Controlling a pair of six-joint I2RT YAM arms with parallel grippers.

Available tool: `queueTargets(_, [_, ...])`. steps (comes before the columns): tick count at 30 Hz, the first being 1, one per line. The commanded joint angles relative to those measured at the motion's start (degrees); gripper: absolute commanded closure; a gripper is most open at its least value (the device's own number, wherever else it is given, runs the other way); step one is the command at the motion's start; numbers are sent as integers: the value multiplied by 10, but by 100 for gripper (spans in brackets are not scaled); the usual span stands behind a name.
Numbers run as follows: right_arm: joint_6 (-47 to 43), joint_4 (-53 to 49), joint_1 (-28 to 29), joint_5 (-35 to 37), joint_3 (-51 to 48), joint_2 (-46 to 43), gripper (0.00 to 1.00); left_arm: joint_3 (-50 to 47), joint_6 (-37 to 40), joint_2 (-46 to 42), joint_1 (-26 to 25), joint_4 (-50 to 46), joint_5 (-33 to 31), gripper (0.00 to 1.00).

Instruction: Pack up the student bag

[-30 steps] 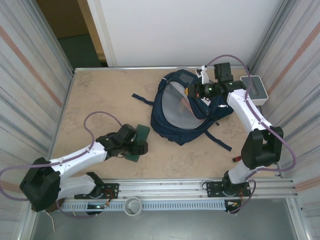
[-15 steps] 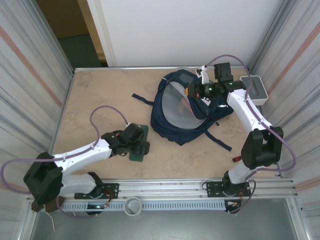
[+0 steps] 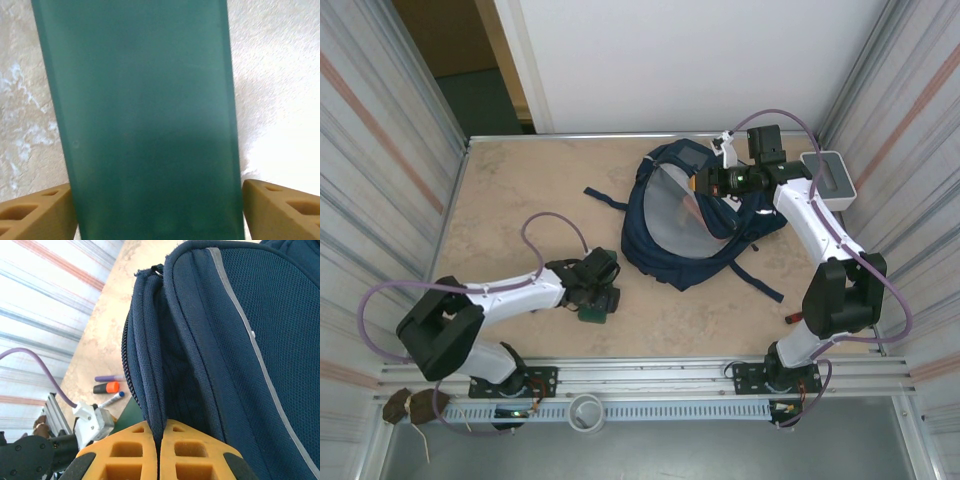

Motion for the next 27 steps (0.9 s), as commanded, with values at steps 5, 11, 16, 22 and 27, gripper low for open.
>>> queueTargets(5, [-7, 0, 3, -3, 0, 0, 100, -19, -3, 18, -1, 34, -6, 20])
queueTargets(11, [-7, 0, 4, -2, 0, -1, 100, -23, -4, 25, -2, 37, -4, 15])
queueTargets(16, [-8, -3, 4, 1, 2, -1, 100, -23, -6, -2, -4, 26, -7, 30])
queueTargets(22, [-36, -40, 3, 8, 21, 0, 100, -9, 73, -107, -35, 33, -13, 47])
queueTargets(27, [-73, -103, 2, 57, 49, -2, 100, 61, 152, -121, -62, -3, -28, 49])
